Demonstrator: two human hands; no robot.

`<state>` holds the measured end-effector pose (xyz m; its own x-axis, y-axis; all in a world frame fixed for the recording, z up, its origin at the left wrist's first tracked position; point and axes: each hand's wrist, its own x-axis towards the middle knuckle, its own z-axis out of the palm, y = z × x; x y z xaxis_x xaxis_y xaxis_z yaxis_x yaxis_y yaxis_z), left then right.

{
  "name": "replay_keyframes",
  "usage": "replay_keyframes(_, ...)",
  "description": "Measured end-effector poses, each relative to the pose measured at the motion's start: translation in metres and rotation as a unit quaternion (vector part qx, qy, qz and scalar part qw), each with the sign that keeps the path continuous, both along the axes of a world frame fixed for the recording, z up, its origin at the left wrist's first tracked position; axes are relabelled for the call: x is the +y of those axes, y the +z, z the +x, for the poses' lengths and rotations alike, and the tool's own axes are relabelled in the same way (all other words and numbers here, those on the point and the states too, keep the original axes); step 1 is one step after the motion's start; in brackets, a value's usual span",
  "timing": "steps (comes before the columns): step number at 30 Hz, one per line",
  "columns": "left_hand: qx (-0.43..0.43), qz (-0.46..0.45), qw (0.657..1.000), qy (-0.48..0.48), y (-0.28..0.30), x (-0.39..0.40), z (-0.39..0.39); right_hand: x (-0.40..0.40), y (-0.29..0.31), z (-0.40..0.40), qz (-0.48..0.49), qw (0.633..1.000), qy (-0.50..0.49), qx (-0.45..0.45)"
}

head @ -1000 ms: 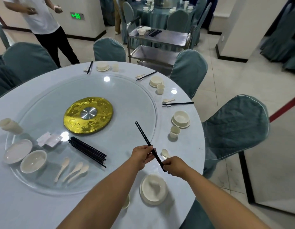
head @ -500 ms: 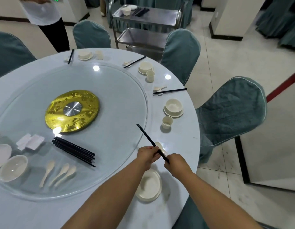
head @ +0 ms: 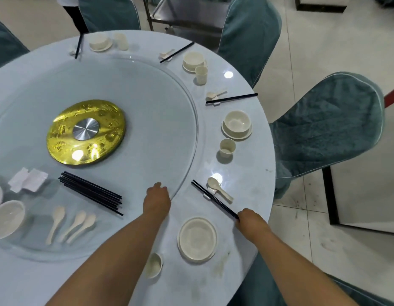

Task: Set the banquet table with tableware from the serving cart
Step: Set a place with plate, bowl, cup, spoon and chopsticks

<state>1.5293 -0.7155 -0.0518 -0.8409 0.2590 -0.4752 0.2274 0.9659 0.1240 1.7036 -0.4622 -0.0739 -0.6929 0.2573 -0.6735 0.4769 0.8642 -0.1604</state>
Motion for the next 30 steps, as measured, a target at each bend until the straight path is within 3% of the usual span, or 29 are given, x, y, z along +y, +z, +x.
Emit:
replay_keyframes(5, 0.032, -0.041, 0.998, -0.043, -0.007, 0.0, 0.004, -0.001, -0.008, 0.003, 0.05, 0.998, 0.033, -0.01)
replay_keyframes(13, 0.036, -0.037, 0.997, -0.063, -0.008, -0.004, 0.006, -0.004, -0.008, 0.009, 0.128, 0.989, 0.07, 0.008)
replay_keyframes(30, 0.001, -0.004, 1.0, -0.016, -0.013, -0.005, 0.002, -0.016, -0.017, 0.001, 0.126, 0.991, 0.044, 0.03)
